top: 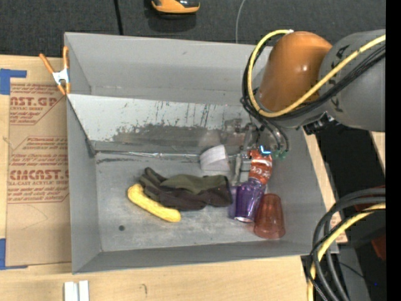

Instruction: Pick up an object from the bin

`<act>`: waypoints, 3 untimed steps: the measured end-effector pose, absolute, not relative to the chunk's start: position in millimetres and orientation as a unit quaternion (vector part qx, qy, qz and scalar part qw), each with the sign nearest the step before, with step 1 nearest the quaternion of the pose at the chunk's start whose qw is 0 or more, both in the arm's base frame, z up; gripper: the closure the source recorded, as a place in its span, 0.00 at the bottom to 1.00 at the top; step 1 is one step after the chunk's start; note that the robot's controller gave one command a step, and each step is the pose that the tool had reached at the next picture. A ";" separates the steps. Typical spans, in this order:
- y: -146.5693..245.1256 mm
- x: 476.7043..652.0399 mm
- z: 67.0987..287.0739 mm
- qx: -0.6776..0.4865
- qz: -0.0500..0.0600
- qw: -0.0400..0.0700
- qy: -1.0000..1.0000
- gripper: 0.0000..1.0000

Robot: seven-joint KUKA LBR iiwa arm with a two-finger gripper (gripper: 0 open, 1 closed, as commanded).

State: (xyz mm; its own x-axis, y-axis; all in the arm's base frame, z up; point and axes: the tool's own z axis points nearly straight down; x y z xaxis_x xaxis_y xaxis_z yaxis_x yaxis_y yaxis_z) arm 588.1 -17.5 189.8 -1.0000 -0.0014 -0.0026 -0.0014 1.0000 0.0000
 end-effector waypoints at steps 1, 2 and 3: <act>-17.5 588.1 189.8 -0.001 0.000 0.001 1.000 0.00; -13.5 577.3 144.6 0.021 0.000 0.005 1.000 0.00; -6.1 566.1 97.6 0.049 0.001 0.001 0.999 0.00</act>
Offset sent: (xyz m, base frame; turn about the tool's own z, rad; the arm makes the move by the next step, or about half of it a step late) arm -0.0292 0.0092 -0.1093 0.0971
